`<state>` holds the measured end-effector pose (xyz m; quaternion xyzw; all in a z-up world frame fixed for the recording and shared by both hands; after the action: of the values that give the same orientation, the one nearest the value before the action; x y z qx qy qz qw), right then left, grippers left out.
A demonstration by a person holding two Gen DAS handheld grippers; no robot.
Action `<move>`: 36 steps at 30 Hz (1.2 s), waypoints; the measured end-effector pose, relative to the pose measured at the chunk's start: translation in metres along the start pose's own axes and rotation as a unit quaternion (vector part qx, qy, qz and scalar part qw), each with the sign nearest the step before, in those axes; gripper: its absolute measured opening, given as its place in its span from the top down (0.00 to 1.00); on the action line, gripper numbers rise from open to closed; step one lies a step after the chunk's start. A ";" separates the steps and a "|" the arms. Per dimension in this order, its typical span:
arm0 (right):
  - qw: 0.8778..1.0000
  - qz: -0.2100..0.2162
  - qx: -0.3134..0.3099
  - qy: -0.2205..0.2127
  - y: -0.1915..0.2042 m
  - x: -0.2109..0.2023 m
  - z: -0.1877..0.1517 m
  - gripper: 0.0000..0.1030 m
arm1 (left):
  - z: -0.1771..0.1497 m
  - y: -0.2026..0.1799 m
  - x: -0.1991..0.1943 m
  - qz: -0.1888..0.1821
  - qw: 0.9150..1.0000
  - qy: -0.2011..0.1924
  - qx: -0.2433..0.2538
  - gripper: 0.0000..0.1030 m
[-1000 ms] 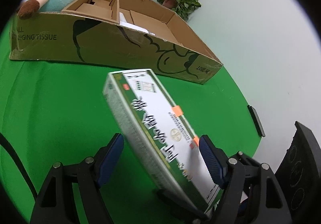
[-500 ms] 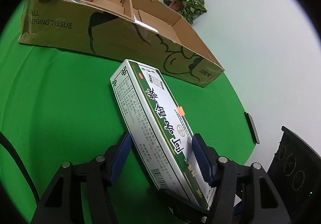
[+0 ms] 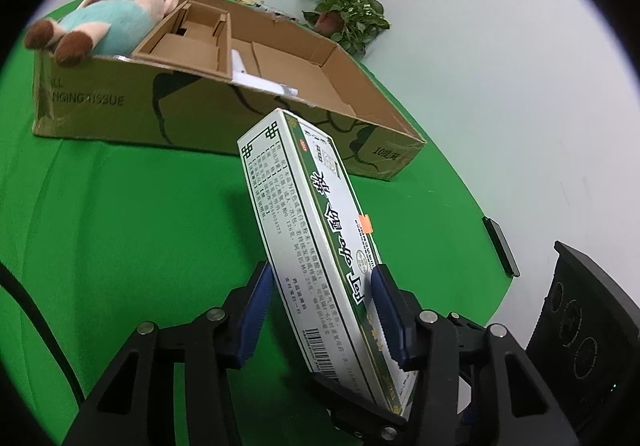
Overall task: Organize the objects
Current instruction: 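Grasp the long green-and-white medicine box with the right gripper, then lift the medicine box and carry it over the large box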
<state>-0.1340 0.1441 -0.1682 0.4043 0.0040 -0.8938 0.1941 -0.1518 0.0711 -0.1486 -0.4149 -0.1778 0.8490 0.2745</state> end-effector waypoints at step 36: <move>0.987 -0.079 -0.023 -0.137 -0.028 -0.084 0.154 0.40 | 0.145 -0.094 -0.046 -0.020 0.986 -0.104 0.131 0.57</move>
<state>-0.2048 0.1737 -0.0085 0.2723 0.0296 -0.9528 0.1310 -0.2144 0.1061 0.0154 -0.2810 -0.1009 0.8978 0.3237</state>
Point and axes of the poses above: each gripper's, at about its wrist camera, not at the fingertips, and x roughly the way its jaws point, y to its left, z to its top, the point moved 6 cm from there along x, roughly the way its jaws point, and after that the axes turned 1 degree about -z, right-handed, at the moved point
